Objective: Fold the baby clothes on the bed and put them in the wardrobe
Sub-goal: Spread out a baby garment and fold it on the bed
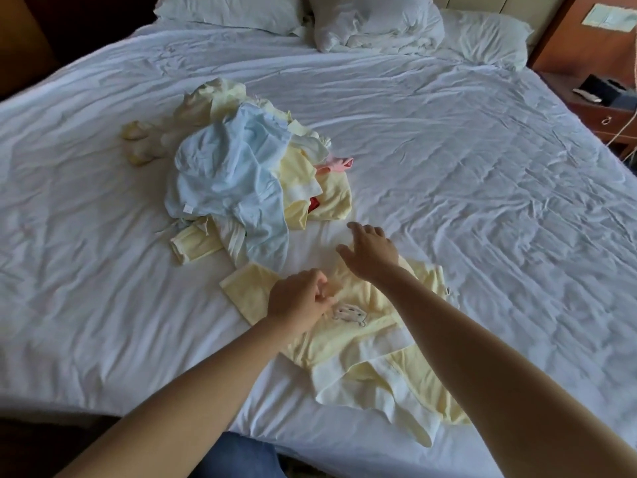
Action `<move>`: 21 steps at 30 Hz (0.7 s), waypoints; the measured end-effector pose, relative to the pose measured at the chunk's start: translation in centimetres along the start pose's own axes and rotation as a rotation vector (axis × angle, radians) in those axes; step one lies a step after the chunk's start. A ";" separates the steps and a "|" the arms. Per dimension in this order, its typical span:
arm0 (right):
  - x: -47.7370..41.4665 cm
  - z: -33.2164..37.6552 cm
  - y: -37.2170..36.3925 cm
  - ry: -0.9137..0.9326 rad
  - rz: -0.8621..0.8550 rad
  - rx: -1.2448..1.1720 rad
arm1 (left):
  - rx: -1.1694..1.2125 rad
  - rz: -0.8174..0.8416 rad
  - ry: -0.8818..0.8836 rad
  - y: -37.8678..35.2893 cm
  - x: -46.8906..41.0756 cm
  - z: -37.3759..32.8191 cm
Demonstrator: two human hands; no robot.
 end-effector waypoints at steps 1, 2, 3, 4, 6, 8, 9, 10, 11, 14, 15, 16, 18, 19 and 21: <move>-0.3 -0.1 -0.4 -0.048 0.000 0.009 | -0.002 0.000 0.000 -0.1 -0.1 0.1; -0.5 -0.2 -0.8 -0.087 -0.014 0.013 | -0.004 -0.003 0.003 -0.1 -0.2 0.1; -0.6 -0.3 -0.9 -0.115 -0.039 0.020 | -0.004 -0.003 0.008 -0.2 -0.3 0.1; -0.7 -0.4 -1.0 -0.132 -0.067 0.034 | -0.004 0.003 0.018 -0.2 -0.4 0.1; -0.9 -0.5 -1.0 -0.148 -0.098 0.081 | -0.008 0.030 0.036 -0.2 -0.5 0.3; -0.9 -0.6 -0.8 -0.151 -0.097 0.141 | -0.014 0.059 0.042 -0.3 -0.6 0.4; -1.0 -0.6 -0.5 -0.145 -0.085 0.178 | -0.017 0.070 0.043 -0.3 -0.7 0.4; -1.0 -0.7 -0.4 -0.136 -0.061 0.215 | -0.022 0.078 0.043 -0.3 -0.7 0.4; -1.0 -0.7 -0.3 -0.133 -0.033 0.240 | -0.026 0.081 0.041 -0.3 -0.7 0.4; -0.9 -0.7 -0.3 -0.167 0.003 0.149 | -0.014 0.058 0.031 -0.1 -0.5 0.3; -1.0 -0.7 -0.2 -0.177 -0.009 0.082 | -0.002 0.044 0.029 -0.1 -0.4 0.3; -1.0 -0.6 0.0 -0.192 -0.027 0.003 | 0.009 0.029 0.026 0.0 -0.3 0.4; -1.2 -0.6 0.3 -0.256 -0.069 -0.244 | 0.013 -0.011 0.009 0.4 -0.1 0.7; -1.4 -0.6 0.5 -0.292 -0.093 -0.403 | 0.010 -0.032 0.000 0.8 0.0 0.9; -1.8 -0.7 0.8 -0.345 -0.152 -0.685 | 0.021 -0.073 -0.009 1.6 0.1 1.4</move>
Point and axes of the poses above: each hand's wrist, its own x-axis away from the middle knuckle, its own y-axis out of the back of the hand, z = x × y, the point moved 3 cm from there along -x, towards the middle knuckle, and after that the axes turned 5 degrees about -z, right-handed, at the moved point
